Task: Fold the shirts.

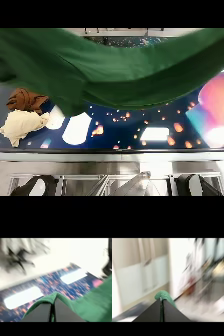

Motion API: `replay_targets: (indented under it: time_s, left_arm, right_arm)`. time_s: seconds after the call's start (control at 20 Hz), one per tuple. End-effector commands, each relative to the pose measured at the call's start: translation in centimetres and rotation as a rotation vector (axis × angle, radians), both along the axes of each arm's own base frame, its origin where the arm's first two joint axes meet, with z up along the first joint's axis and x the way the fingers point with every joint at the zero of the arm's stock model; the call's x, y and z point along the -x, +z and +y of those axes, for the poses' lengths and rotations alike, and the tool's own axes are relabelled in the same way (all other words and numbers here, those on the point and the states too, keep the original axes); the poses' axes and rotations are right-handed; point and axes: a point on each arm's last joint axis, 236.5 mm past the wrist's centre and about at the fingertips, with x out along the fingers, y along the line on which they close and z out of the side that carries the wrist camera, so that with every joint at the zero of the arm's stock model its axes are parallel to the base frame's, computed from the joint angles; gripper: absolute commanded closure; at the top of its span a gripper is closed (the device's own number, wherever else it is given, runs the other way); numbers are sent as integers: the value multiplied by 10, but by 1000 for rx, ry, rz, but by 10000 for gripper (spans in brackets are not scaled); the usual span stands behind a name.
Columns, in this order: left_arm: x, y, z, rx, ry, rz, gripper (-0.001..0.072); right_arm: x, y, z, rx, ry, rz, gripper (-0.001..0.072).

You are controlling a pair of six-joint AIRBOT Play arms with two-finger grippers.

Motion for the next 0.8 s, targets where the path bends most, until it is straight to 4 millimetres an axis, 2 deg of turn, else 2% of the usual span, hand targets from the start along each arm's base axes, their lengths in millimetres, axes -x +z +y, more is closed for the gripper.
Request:
replay_targets:
  time_s: [0.0,0.05,0.1,0.15,0.25,0.35,0.4,0.5,0.6,0.7,0.75]
  left_arm:
    - [-10,16,15,22,57,25,682]
    - [-26,-2,16,50,17,102,682]
    - [-47,-29,16,91,-30,206,682]
    - [-69,-58,19,118,-54,304,682]
    - [-113,-127,21,131,-92,494,681]
    - [-156,-191,18,158,-129,642,682]
    - [-179,-223,19,178,-133,703,681]
    - [-226,-288,32,246,-97,828,682]
    - [-265,-356,49,314,-49,943,681]
    - [-293,-414,60,380,-26,1031,681]
    - [-304,-434,61,405,-29,1062,681]
  right_arm:
    - [18,43,-3,110,-190,-115,688]
    - [9,34,-7,115,-177,-77,687]
    - [-4,20,-12,104,-139,-15,688]
    - [-22,-1,-22,67,-88,73,688]
    - [-66,-57,-39,-36,16,256,688]
    - [-118,-144,-54,-132,59,485,687]
    - [-144,-197,-65,-176,37,604,688]
    - [-186,-300,-92,-258,-62,792,688]
    - [-218,-383,-111,-297,-129,913,688]
    - [-245,-438,-113,-344,-125,968,688]
    - [-260,-454,-111,-376,-110,958,688]
